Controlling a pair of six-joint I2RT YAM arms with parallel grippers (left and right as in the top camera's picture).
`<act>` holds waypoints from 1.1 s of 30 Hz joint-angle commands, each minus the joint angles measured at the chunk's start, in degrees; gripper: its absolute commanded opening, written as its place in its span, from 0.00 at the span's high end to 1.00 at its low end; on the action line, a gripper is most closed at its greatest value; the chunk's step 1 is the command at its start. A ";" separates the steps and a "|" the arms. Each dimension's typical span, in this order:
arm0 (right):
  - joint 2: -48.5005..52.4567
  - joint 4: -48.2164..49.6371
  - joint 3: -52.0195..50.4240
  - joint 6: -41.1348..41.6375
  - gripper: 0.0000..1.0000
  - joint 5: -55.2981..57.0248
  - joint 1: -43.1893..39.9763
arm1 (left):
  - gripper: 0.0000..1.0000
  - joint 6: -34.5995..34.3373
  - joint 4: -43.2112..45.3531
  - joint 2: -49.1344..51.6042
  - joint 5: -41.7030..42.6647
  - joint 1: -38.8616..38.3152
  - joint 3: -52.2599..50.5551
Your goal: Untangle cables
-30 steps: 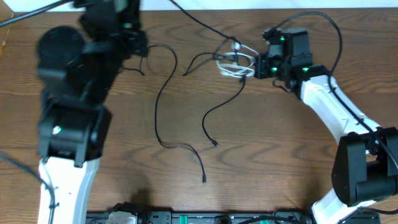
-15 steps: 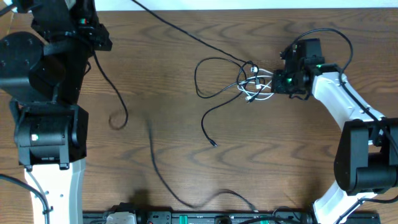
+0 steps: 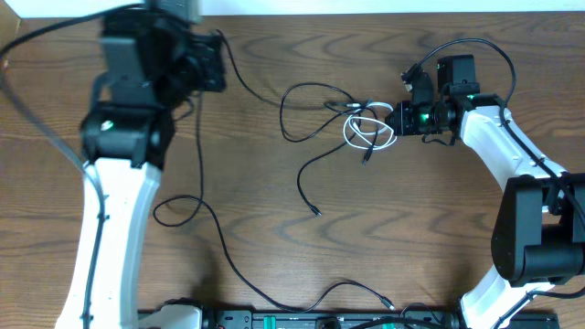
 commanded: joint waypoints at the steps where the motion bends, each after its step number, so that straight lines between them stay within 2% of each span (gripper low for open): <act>1: -0.66 0.02 0.13 -1.33 0.99 -1.53 0.15 | 0.92 -0.48 -1.99 2.91 1.60 -2.12 0.63; 5: -0.66 0.02 0.13 -2.38 0.99 -1.55 0.15 | 0.91 -0.50 -5.18 7.08 1.62 -2.95 0.63; 6: -0.66 0.02 0.13 -2.40 0.99 -1.55 0.15 | 0.87 -0.50 -5.75 7.98 1.62 -2.95 0.63; 9: -0.66 0.50 0.13 -2.89 0.99 -2.51 0.15 | 0.57 -0.50 -6.49 9.70 1.62 -2.95 0.63; 11: -0.72 1.14 0.15 -3.41 0.99 -4.70 0.15 | 0.30 -0.50 -6.34 10.01 1.64 -2.95 0.63; 12: -0.74 1.53 0.15 -3.65 0.99 -6.05 0.15 | 0.22 -0.50 -6.25 10.03 1.64 -2.95 0.63; 14: -0.87 2.01 0.20 -4.04 0.99 -8.37 0.15 | 0.16 -0.48 -5.99 10.03 2.69 -2.95 0.63; 20: -1.38 2.05 0.22 -4.04 0.99 -8.87 -0.13 | 0.10 -0.46 -4.68 12.90 10.40 -3.91 0.55; 28: -2.01 -0.63 0.24 -4.07 0.99 -7.28 -0.59 | 0.10 -0.33 0.83 22.93 18.34 -8.39 0.55; 33: -2.01 -1.25 0.24 -4.09 0.99 -6.86 -0.59 | 0.10 -3.63 5.64 28.83 19.41 -11.08 0.55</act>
